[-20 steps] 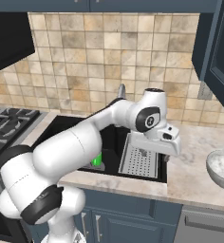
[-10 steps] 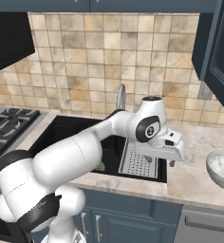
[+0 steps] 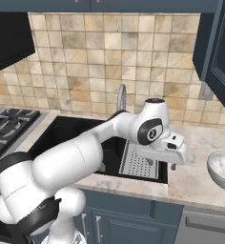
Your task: Pick the mug and place it in the sink. Pick the bowl and place it in the open cabinet and then close the cabinet.
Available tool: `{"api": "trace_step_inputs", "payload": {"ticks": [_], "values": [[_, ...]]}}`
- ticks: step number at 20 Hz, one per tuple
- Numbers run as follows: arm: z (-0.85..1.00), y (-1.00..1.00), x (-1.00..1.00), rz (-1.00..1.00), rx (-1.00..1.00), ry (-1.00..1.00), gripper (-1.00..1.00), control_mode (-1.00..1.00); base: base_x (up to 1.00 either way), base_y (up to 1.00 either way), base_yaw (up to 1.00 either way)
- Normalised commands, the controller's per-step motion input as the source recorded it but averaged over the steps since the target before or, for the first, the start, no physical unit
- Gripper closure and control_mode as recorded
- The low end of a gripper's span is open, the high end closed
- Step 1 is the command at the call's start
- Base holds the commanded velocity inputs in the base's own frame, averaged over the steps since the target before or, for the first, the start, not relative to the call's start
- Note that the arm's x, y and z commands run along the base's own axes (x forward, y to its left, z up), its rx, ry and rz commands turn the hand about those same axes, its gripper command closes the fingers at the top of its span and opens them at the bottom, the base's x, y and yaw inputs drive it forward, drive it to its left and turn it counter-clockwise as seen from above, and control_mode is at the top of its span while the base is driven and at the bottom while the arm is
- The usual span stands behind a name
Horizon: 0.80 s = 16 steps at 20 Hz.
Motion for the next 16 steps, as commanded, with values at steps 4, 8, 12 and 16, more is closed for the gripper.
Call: {"api": "trace_step_inputs", "payload": {"ticks": [4,8,12,16], "values": [[0.0,0.0,-0.04,0.0,0.0,-0.02,-1.0,-1.0,0.0,0.0,0.0],[0.0,0.01,-0.13,0.0,0.0,-0.04,-1.0,-1.0,0.0,0.0,0.0],[0.0,0.09,-0.16,0.0,0.0,-0.06,-1.0,-1.0,0.0,0.0,0.0],[0.06,0.75,-0.03,0.0,0.0,-0.05,-1.0,-1.0,0.0,0.0,0.0]]}}
